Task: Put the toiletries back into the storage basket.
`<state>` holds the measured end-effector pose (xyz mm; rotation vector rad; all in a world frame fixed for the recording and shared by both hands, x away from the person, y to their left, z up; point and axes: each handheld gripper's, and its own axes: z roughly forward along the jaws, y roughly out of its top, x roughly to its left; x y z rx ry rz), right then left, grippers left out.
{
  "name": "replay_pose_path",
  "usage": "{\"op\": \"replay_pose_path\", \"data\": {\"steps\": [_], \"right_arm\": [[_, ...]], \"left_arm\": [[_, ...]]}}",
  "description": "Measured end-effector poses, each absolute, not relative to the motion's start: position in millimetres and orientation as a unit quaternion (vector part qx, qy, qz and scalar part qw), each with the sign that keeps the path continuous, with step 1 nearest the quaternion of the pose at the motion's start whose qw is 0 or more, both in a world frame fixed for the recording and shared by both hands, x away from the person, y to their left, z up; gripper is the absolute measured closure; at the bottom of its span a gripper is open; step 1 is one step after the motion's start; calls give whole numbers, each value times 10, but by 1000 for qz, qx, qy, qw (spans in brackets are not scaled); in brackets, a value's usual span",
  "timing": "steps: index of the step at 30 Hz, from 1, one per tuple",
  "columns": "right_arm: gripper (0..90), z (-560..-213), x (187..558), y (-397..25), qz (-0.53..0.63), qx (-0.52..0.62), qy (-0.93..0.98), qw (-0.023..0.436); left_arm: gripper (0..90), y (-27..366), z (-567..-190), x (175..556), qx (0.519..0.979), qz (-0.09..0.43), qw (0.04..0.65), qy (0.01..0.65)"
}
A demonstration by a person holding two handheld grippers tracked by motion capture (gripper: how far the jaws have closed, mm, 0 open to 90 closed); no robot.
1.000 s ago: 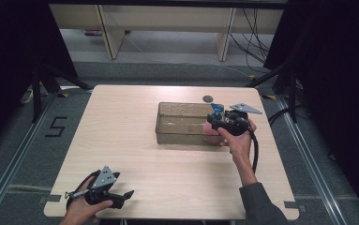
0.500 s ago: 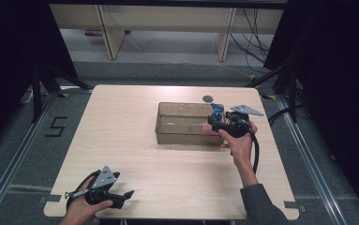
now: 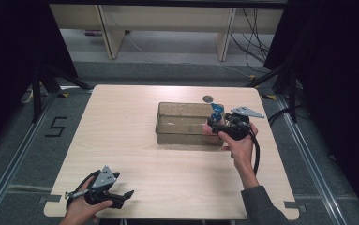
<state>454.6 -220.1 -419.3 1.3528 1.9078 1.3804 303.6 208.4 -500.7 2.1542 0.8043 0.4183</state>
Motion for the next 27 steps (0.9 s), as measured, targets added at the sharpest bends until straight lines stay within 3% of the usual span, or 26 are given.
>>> {"op": "replay_pose_path", "data": {"steps": [27], "right_arm": [[192,-4206,4398,-2177,493,485,692,208]], "left_arm": [[154,2079,-5005,3033,848,164,391,318]]}}
